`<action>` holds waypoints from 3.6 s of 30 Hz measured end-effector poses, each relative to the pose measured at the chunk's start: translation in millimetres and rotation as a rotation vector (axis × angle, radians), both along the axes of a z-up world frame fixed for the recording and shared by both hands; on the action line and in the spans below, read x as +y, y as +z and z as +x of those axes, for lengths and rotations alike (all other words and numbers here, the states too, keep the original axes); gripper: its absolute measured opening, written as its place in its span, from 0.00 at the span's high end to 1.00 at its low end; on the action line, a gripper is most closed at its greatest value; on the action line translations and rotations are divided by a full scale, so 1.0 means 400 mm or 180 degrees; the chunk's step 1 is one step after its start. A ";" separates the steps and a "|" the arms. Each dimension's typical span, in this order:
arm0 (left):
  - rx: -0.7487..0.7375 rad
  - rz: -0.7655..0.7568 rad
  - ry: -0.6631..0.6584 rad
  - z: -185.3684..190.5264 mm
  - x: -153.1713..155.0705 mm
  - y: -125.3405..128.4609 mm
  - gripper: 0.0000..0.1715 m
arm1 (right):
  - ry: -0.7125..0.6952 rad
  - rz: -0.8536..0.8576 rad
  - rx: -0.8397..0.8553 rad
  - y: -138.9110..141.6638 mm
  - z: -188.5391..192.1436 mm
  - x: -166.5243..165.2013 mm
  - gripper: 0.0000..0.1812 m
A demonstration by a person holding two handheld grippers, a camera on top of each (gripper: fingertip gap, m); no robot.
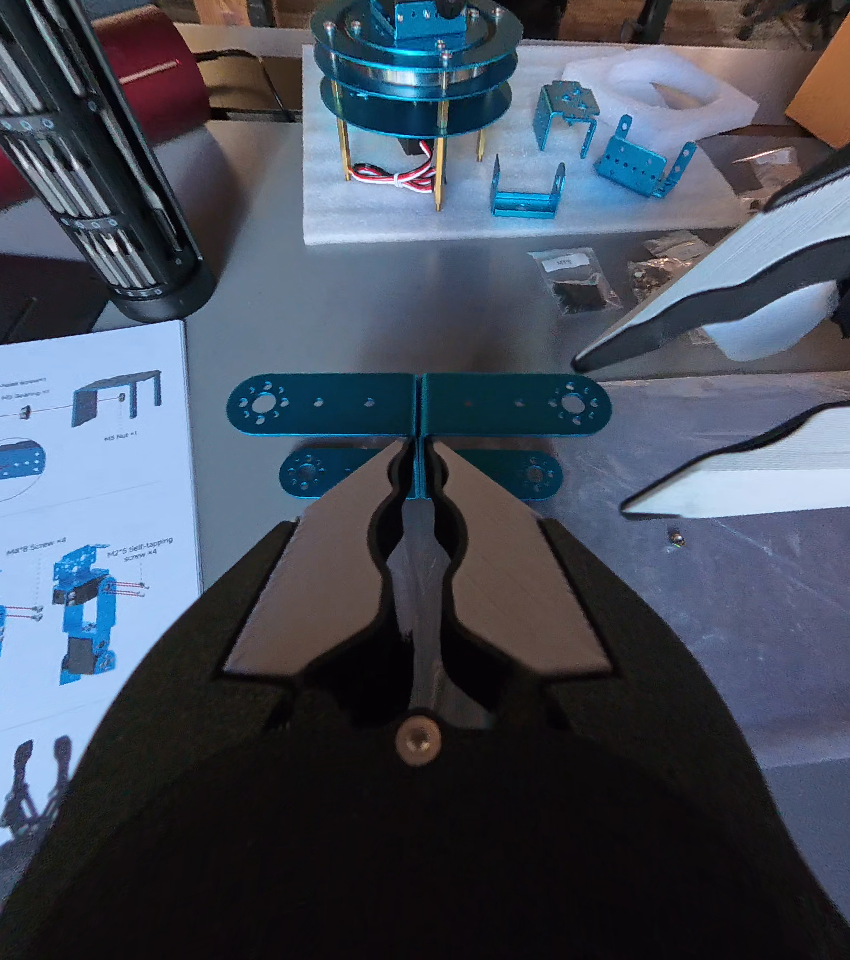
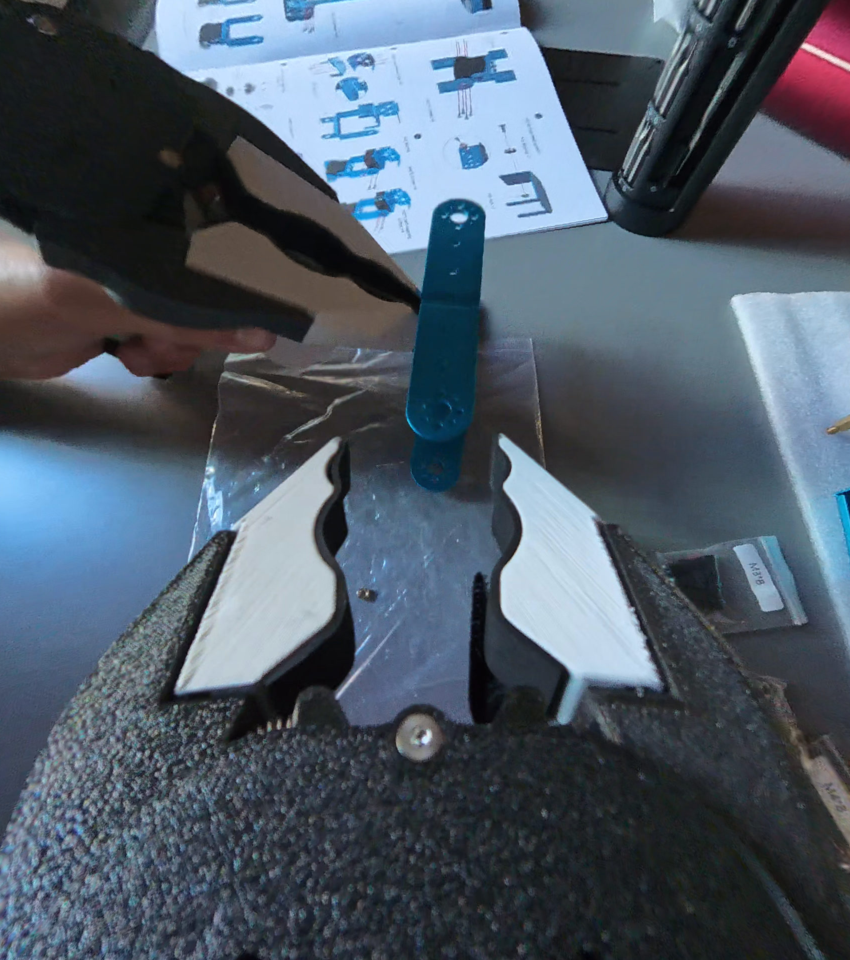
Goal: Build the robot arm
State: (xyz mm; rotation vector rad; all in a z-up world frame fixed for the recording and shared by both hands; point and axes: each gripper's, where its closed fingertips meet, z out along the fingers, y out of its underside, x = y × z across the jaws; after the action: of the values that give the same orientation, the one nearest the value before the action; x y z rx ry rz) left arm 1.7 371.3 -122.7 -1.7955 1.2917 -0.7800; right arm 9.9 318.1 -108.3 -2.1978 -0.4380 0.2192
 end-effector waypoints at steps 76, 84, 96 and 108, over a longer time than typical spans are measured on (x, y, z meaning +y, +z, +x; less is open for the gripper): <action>0.0244 0.0706 -0.4023 -0.009 -0.050 -0.055 0.85 | 0.0406 -0.0822 -0.0955 -0.132 -0.019 -0.156 0.94; 0.0361 0.0666 -0.4111 -0.028 -0.058 -0.058 0.82 | 0.0769 -0.1397 -0.1314 -0.099 -0.007 -0.199 0.94; 0.0522 0.0728 -0.4174 -0.033 -0.063 -0.087 0.81 | 0.1016 -0.1648 -0.1277 -0.115 -0.011 -0.153 0.93; 0.0532 0.0721 -0.4172 -0.033 -0.065 -0.089 0.81 | 0.1063 -0.1789 -0.1212 -0.141 -0.015 -0.156 0.98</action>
State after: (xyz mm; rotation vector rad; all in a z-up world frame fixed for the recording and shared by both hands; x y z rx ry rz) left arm -11.5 345.4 -158.3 -0.6533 2.5497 -1.0551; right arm 3.7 255.6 -164.8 -2.7153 -1.0649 0.1063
